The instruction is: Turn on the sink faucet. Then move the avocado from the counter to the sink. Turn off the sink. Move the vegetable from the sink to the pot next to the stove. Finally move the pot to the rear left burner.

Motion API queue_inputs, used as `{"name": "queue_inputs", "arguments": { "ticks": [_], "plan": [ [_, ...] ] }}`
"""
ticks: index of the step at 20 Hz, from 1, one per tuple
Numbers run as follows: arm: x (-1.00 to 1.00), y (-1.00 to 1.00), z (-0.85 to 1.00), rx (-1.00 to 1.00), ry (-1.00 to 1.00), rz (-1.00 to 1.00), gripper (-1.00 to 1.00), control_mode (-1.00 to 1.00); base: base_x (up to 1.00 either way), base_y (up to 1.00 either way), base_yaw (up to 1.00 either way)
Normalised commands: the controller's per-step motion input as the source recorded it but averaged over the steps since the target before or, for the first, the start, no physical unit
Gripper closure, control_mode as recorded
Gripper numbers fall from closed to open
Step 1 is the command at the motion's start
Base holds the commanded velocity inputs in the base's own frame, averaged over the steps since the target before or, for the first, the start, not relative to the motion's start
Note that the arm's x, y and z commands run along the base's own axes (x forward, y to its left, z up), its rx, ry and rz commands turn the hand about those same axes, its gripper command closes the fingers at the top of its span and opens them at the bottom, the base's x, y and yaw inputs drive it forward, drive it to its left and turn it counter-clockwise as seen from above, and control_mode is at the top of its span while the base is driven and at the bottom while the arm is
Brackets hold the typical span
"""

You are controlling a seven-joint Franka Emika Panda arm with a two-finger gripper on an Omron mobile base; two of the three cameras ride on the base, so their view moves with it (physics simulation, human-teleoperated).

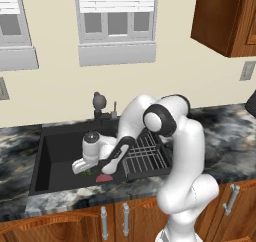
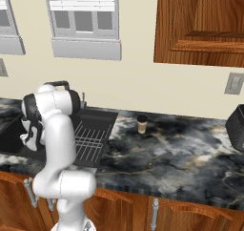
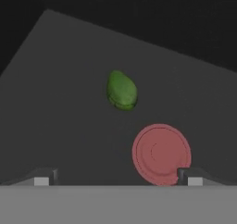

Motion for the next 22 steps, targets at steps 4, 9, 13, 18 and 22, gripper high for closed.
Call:
{"name": "queue_inputs", "arguments": {
  "ticks": [4,9,13,18,22],
  "plan": [
    [0.39,0.0,-0.06,-0.01,0.1,0.0,-1.0,-1.0,0.0,0.0,0.0],
    [0.36,0.09,-0.04,-0.05,0.09,0.0,-1.0,-1.0,0.0,0.0,0.0],
    [0.27,0.16,-0.06,-0.08,0.03,0.0,-1.0,-1.0,0.0,0.0,0.0],
    [0.01,0.06,-0.19,-0.07,0.0,0.0,-1.0,-1.0,0.0,0.0,0.0],
    [0.08,0.1,-0.27,-0.03,0.0,0.0,-1.0,-1.0,0.0,0.0,0.0]
  ]
}}
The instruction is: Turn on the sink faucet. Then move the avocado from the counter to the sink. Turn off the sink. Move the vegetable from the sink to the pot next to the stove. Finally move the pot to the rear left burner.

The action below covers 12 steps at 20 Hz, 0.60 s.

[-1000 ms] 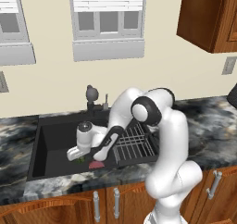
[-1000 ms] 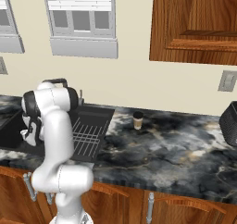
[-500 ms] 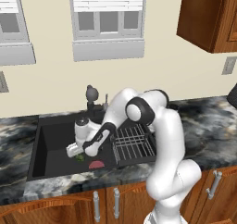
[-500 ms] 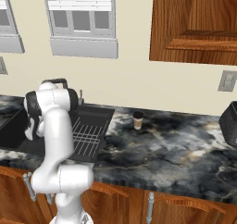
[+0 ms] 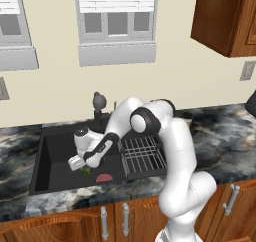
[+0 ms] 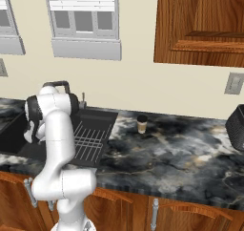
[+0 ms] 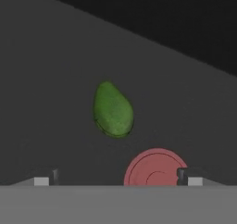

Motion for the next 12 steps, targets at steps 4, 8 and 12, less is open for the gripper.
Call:
{"name": "queue_inputs", "arguments": {
  "ticks": [4,8,12],
  "plan": [
    [0.2,0.03,-0.23,-0.01,0.0,0.0,-1.0,-1.0,0.0,0.0,0.0],
    [0.29,0.0,-0.17,0.0,0.0,0.0,-1.0,-1.0,0.0,0.0,0.0],
    [0.25,0.01,-0.18,0.0,0.0,0.0,-1.0,-1.0,0.0,0.0,0.0]
  ]
}}
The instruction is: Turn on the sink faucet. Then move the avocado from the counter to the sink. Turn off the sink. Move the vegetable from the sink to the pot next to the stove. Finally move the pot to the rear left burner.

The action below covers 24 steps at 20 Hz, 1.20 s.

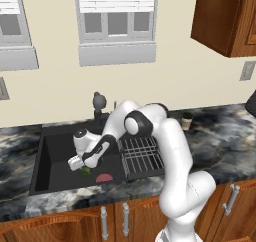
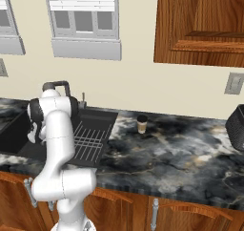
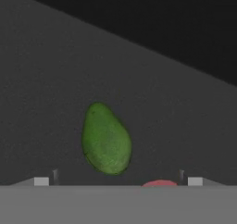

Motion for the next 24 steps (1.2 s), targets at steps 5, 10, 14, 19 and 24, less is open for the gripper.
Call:
{"name": "queue_inputs", "arguments": {
  "ticks": [5,10,14,19,24],
  "plan": [
    [0.04,0.01,-0.1,0.0,0.0,0.0,-1.0,-1.0,0.0,0.0,0.0],
    [0.0,0.0,-0.07,0.0,0.0,0.0,-1.0,-1.0,0.0,0.0,0.0],
    [0.0,0.0,-0.1,0.0,0.0,0.0,-1.0,-1.0,0.0,0.0,0.0],
    [0.0,0.0,-0.16,0.0,0.02,0.0,-1.0,-1.0,0.0,0.0,0.0],
    [0.01,0.0,-0.2,0.0,0.04,0.0,-1.0,-1.0,0.0,0.0,0.0]
  ]
}}
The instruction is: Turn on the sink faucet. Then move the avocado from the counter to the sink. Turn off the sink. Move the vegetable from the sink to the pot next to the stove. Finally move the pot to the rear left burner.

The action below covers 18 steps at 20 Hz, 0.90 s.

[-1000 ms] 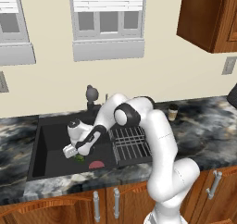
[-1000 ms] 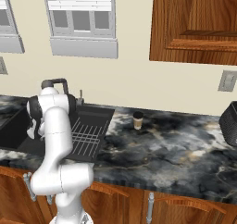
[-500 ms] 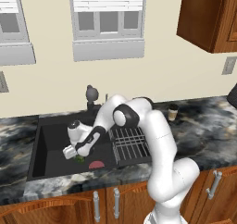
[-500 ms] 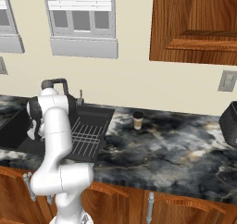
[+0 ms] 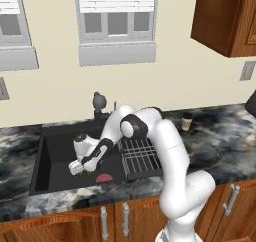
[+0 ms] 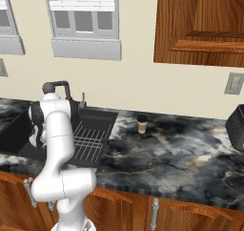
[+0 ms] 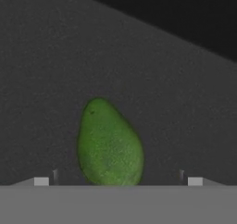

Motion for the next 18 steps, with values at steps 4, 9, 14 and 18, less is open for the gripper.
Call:
{"name": "queue_inputs", "arguments": {
  "ticks": [4,9,14,18],
  "plan": [
    [0.09,0.0,-0.2,0.0,0.04,0.0,-1.0,-1.0,0.0,0.0,0.0],
    [0.17,0.0,-0.2,0.0,0.02,0.0,-1.0,-1.0,0.0,0.0,0.0],
    [0.16,0.04,-0.15,0.0,0.01,0.0,-1.0,-1.0,0.0,0.0,0.0],
    [0.02,0.05,-0.2,0.0,0.03,0.0,-1.0,-1.0,0.0,0.0,0.0]
  ]
}}
